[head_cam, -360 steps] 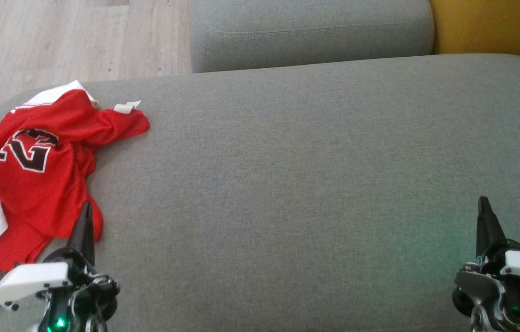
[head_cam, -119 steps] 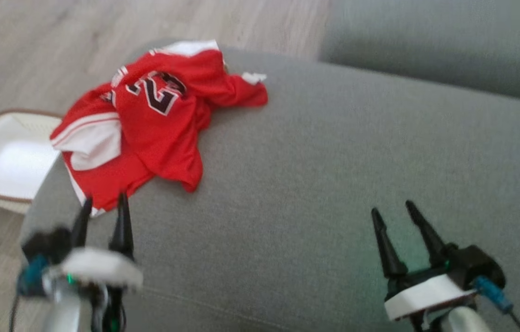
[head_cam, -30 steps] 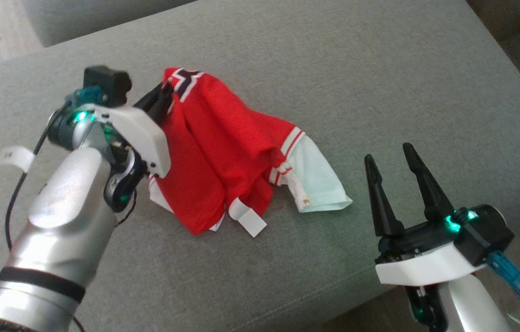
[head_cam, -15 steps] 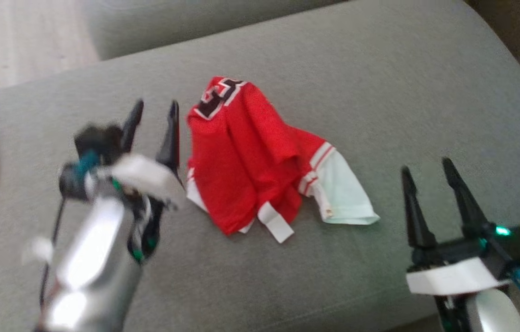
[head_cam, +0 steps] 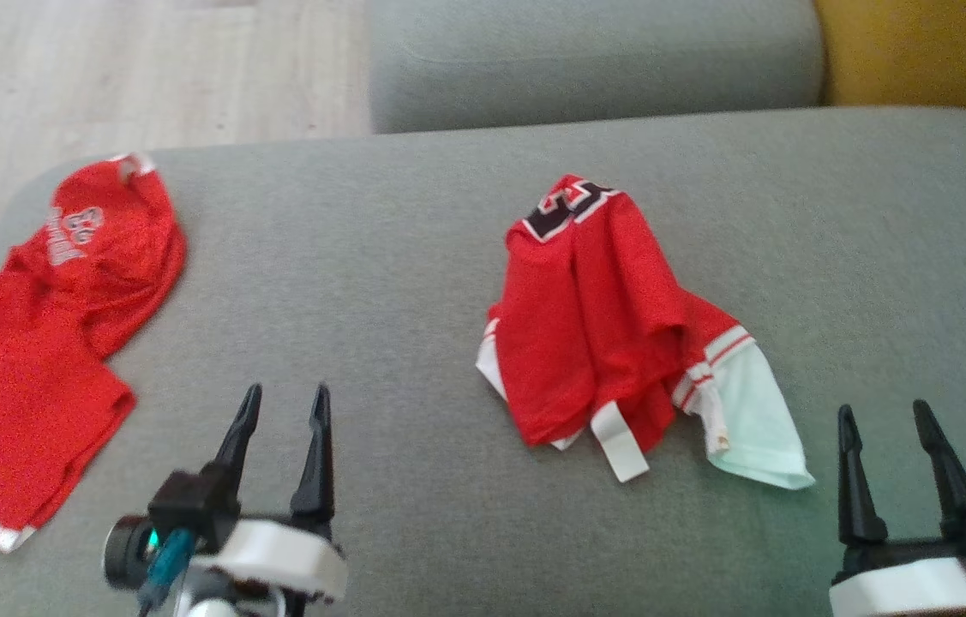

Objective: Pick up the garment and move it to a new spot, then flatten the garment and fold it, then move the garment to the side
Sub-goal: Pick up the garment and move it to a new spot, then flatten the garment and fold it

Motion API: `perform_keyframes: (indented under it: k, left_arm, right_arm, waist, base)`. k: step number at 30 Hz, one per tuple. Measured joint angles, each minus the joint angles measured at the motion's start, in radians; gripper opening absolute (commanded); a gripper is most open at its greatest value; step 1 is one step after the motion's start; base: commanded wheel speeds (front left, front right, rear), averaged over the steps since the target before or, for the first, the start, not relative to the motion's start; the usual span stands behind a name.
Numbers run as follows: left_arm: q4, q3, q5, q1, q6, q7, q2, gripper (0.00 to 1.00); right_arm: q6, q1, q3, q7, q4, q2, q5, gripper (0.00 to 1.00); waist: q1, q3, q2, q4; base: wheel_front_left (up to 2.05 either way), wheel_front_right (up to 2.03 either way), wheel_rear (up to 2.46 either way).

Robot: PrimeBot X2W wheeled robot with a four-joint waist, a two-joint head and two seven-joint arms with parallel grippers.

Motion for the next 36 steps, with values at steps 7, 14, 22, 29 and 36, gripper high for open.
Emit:
perform_keyframes:
  k: [7, 14, 22, 29, 36]
  left_arm:
    - [-0.015, 0.076, 0.082, 0.098, -0.049, 0.000, -0.004, 1.00]
    - [-0.014, 0.136, 0.101, 0.126, -0.085, 0.000, -0.020, 1.00]
    - [-0.009, 0.164, 0.109, 0.135, -0.113, 0.000, -0.039, 1.00]
    - [-0.008, 0.172, 0.125, 0.147, -0.129, 0.000, -0.045, 1.00]
    - [-0.008, 0.190, 0.125, 0.147, -0.131, 0.000, -0.046, 1.00]
  right_arm:
    - [0.000, -0.001, -0.015, 0.000, 0.065, 0.016, -0.018, 1.00]
    - [0.000, -0.001, -0.008, 0.000, 0.089, 0.019, -0.015, 1.00]
    - [0.000, -0.001, 0.007, 0.000, 0.105, 0.020, -0.004, 1.00]
    - [0.000, -0.001, 0.010, 0.000, 0.109, 0.020, 0.002, 1.00]
    - [0.000, -0.002, 0.014, 0.000, 0.109, 0.020, 0.002, 1.00]
  waist:
    - [0.0000, -0.032, 0.0000, 0.056]
    - [0.0000, -0.039, 0.0000, 0.074]
    - [0.0000, -0.038, 0.0000, 0.069]
    - [0.0000, -0.035, 0.0000, 0.065]
    - [0.0000, -0.038, 0.0000, 0.064]
  base:
    - [0.00, 0.00, 0.00]
    - [0.00, 0.00, 0.00]
    - [0.00, 0.00, 0.00]
    - [0.00, 0.00, 0.00]
    - [0.00, 0.00, 0.00]
